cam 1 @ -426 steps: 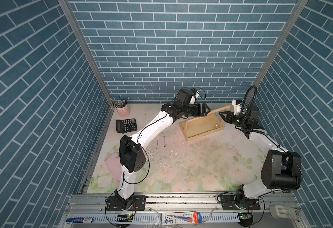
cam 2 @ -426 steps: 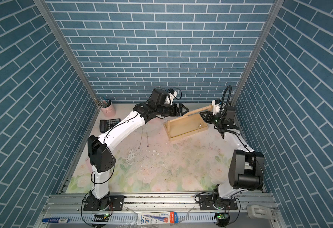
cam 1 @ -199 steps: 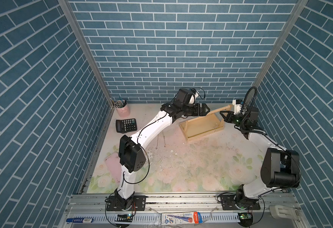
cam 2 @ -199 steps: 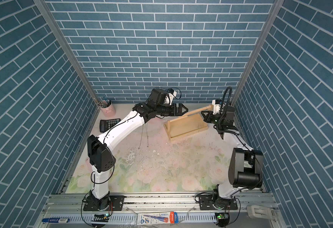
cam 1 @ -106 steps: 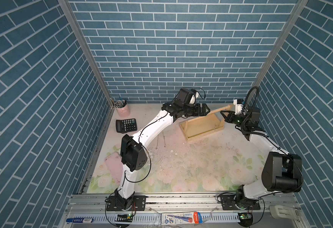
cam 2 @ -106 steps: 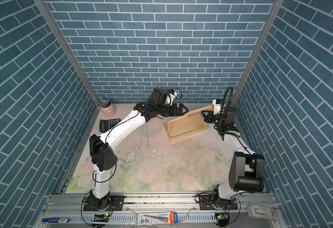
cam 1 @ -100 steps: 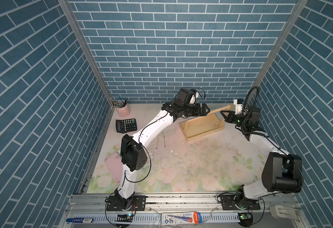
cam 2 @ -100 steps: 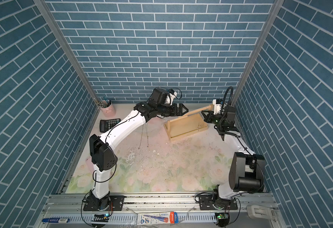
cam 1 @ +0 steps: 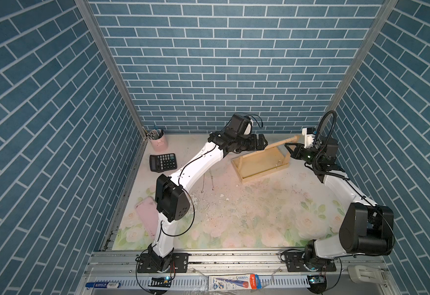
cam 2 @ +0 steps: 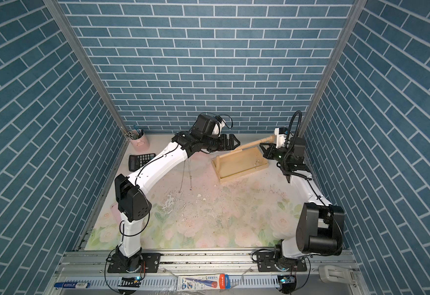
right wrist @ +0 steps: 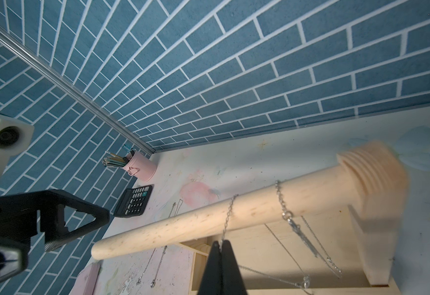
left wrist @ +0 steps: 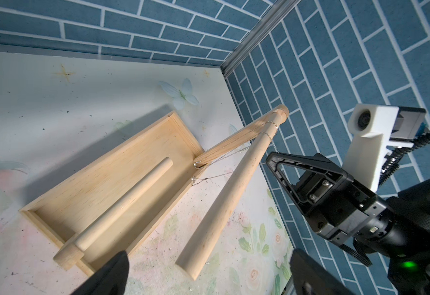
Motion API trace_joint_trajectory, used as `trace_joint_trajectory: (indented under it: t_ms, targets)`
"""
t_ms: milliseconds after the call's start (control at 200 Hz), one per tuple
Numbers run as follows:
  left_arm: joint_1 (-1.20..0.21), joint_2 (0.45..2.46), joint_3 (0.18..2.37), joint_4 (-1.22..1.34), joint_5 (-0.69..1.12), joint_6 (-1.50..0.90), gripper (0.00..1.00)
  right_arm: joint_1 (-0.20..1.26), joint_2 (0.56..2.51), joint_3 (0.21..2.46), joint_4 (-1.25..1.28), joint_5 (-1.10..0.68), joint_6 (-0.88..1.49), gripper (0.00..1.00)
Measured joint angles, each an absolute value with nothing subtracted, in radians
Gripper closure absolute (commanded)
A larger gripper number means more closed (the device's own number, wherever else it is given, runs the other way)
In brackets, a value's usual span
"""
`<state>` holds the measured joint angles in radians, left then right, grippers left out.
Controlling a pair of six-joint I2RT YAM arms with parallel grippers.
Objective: Take the necklace off the jewelry display stand
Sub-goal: Take off the necklace from the stand.
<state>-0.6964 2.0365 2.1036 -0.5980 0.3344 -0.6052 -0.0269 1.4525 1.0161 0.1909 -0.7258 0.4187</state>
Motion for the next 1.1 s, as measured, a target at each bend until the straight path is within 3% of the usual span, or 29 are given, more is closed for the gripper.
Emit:
trace_joint_trajectory:
  t_ms: [1100]
  targets:
    - [-0.646, 1.875, 1.772, -0.396, 0.451, -0.675, 0.01, 0.113, 1.393, 1.235, -0.11, -0.654, 0.313, 1.0]
